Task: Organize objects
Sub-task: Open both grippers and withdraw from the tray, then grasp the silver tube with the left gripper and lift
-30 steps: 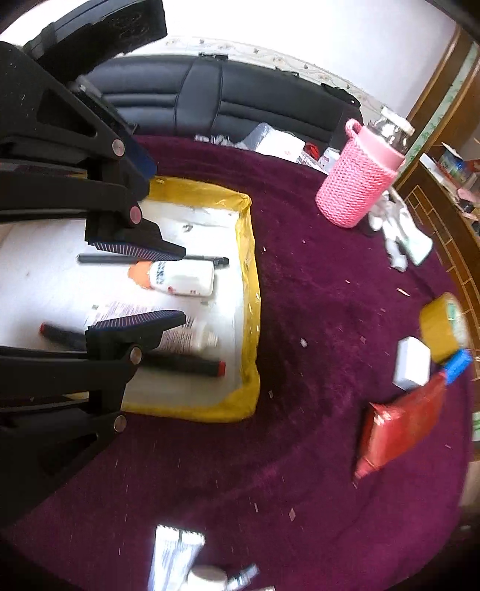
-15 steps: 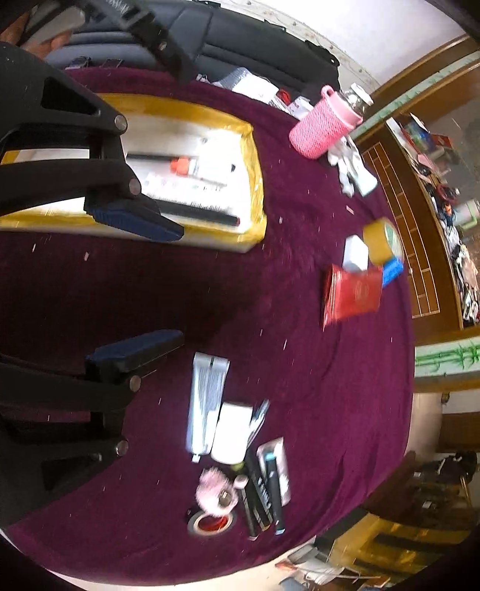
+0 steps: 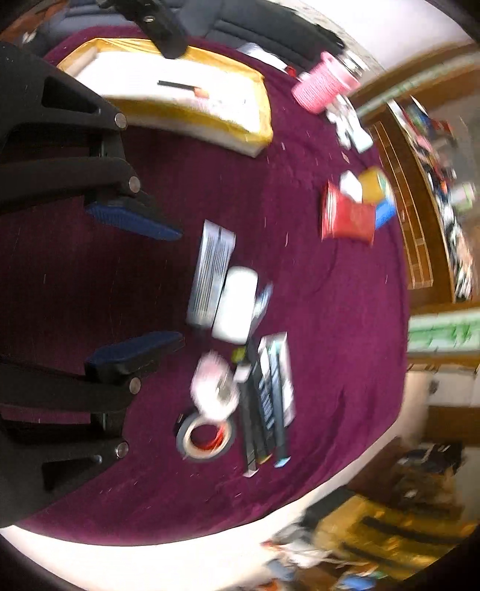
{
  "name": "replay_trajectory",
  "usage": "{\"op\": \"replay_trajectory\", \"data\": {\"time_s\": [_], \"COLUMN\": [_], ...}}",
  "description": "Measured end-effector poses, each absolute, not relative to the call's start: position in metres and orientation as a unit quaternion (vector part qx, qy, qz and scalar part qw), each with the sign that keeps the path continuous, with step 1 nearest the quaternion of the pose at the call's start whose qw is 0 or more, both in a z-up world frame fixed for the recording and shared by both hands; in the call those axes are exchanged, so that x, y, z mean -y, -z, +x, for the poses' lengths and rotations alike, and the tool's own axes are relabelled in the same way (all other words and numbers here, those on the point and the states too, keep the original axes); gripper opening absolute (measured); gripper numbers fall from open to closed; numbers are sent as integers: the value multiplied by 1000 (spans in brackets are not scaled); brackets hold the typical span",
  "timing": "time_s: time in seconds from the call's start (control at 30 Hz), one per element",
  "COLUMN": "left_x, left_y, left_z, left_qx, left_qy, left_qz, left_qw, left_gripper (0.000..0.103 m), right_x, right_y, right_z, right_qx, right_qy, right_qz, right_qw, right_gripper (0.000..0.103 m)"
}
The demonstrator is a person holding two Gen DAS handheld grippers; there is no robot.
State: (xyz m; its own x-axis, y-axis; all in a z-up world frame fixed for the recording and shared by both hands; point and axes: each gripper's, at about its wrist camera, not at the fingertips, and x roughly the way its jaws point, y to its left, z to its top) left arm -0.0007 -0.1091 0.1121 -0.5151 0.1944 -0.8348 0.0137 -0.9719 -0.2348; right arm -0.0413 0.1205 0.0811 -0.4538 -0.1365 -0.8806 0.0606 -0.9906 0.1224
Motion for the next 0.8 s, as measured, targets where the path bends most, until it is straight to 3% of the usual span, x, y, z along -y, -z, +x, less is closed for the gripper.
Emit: {"op": "replay_trajectory", "data": {"time_s": [0.23, 0.53, 0.8], "left_x": [65, 8, -17], "left_y": [-84, -79, -21], "left_z": [-5, -68, -145], "left_qx": [96, 23, 110], "left_qy": [-852, -867, -798], "left_qz": [-510, -475, -565], "left_qw": [70, 146, 180], "left_gripper": [55, 54, 57], "right_x": [-230, -264, -281], "right_y": [-63, -58, -44], "right_z": [-41, -32, -25], "right_qx": [125, 144, 149], "right_qy": [832, 824, 809], "right_qz": [540, 548, 568], "right_qw": [-10, -9, -8], "right_gripper": [51, 51, 51]}}
